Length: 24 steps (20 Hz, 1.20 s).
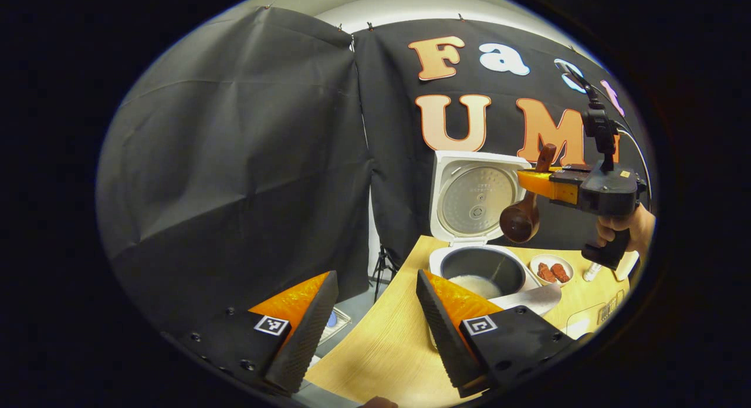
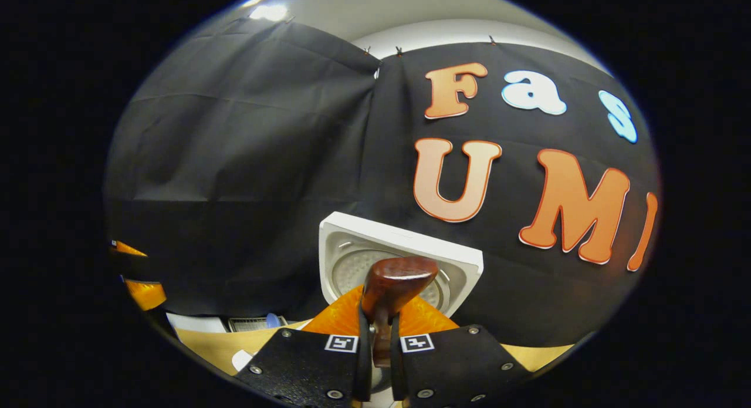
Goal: Close the left gripper, press the button to open the rice cooker; take a wooden spoon from the chopstick holder with the right hand, scoop a spoonful of rice and pour it into the rice cooker, then put the wooden spoon back into the chopstick holder.
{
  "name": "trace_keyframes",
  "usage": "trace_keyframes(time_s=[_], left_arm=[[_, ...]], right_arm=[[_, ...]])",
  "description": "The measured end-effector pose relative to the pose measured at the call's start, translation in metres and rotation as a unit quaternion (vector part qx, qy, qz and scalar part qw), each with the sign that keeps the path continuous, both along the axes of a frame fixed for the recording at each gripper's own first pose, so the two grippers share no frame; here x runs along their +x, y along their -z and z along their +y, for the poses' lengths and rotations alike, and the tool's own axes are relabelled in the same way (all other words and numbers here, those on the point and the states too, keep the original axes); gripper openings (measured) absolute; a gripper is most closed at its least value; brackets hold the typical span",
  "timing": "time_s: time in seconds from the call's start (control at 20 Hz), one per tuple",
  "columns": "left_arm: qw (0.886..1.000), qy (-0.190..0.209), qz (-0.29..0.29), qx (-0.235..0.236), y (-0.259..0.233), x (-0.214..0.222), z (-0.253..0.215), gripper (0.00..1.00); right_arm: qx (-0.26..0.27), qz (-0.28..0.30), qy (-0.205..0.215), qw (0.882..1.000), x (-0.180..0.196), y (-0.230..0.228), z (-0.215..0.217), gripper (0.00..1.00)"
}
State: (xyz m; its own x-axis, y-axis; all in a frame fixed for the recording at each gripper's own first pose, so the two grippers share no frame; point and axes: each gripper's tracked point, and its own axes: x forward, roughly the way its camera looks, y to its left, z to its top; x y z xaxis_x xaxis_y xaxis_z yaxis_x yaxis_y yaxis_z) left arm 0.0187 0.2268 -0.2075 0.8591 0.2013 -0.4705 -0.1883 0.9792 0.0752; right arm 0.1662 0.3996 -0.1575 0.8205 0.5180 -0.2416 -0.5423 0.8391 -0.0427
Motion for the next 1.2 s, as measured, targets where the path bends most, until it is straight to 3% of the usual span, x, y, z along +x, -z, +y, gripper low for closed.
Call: trace_keyframes(time_s=[0.15,0.35,0.8,1.2], left_arm=[[1.000,0.001,-0.001,-0.003,-0.003,-0.003,-0.008,0.92],[1.000,0.011,0.000,-0.001,-0.007,-0.006,-0.026,0.92],[0.999,0.045,0.009,-0.009,-0.005,-0.012,-0.078,0.92],[0.996,0.082,0.022,-0.017,-0.001,0.003,-0.116,0.92]], right_arm=[[0.016,0.019,0.007,1.000,-0.005,0.003,-0.011,0.12],[0.075,0.077,0.034,0.994,-0.019,0.006,-0.047,0.12],[0.121,0.140,0.133,0.974,-0.061,0.026,-0.183,0.12],[0.121,0.195,0.264,0.937,-0.109,0.073,-0.325,0.12]])
